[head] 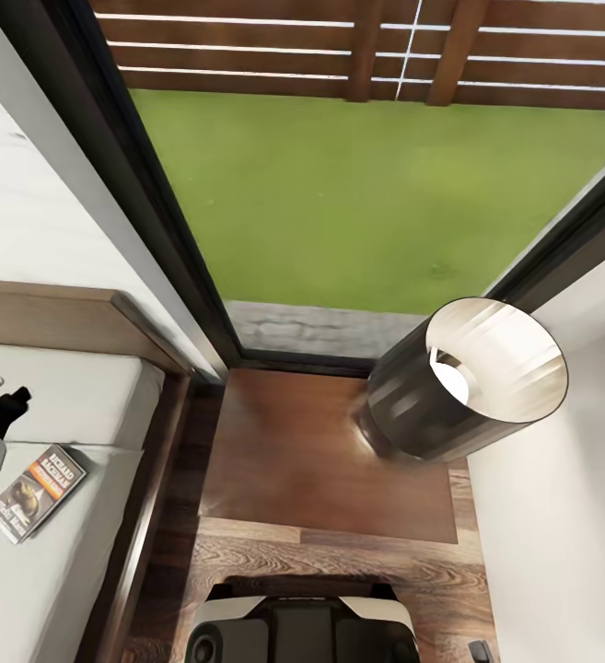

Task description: In the bedroom, move the book from the bed onto either nightstand, and place the two sandals side by side next to the bed.

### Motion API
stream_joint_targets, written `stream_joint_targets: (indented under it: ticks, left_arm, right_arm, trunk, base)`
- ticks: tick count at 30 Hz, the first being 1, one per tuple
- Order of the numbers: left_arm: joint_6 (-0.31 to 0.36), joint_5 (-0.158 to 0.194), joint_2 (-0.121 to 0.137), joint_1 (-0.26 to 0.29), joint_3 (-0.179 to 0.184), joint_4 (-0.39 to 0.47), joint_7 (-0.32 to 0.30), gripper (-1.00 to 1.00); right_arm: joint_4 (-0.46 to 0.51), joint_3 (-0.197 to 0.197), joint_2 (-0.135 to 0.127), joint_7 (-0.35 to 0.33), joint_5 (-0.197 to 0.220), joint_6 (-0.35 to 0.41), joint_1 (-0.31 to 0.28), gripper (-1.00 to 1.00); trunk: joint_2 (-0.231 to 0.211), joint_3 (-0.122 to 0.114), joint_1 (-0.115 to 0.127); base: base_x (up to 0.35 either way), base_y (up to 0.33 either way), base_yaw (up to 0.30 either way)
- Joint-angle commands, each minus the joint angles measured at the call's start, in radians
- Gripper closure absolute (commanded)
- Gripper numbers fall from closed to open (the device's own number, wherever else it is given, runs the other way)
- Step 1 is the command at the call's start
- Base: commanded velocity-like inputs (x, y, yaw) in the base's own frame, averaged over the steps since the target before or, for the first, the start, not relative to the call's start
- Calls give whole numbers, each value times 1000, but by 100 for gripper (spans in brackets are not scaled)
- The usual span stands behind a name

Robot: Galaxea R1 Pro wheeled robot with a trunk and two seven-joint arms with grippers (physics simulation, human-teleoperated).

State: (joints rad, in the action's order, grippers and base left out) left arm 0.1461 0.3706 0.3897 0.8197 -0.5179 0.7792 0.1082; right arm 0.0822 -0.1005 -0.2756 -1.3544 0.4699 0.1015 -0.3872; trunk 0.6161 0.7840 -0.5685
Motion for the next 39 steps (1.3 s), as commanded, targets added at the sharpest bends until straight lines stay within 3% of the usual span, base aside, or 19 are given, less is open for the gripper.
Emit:
stream_joint_targets:
  ticks: [1, 7, 12, 26, 39]
  left_arm:
    - [4, 10, 0, 0, -9, 2, 11, -100]
    - [1, 11, -1, -1, -26, -30, 22, -100]
    - [-15, 10, -2, -1, -27, -88, 22, -100]
    - [-19, 10, -2, -1, -27, -97, 22, -100]
    - [-19, 10, -2, -1, -27, -97, 22, -100]
  right_arm:
    - [0, -8, 0, -3, 10, 10, 0, -100]
    - [1, -8, 0, -3, 10, 10, 0, -100]
    - [0, -8, 0, -3, 10, 10, 0, -100]
    - [1, -8, 0, -4, 10, 10, 0, -100]
    - [1, -8, 0, -5, 10, 10, 0, -100]
  trunk:
    - [1, 1, 0]
    - [1, 1, 0]
    - [36, 16, -19]
    - [134, 60, -73]
    - [134, 71, -73]
  base:
    - [0, 0, 0]
    - [0, 0, 0]
    - [0, 0, 0]
    - [0, 0, 0]
    - [0, 0, 140]
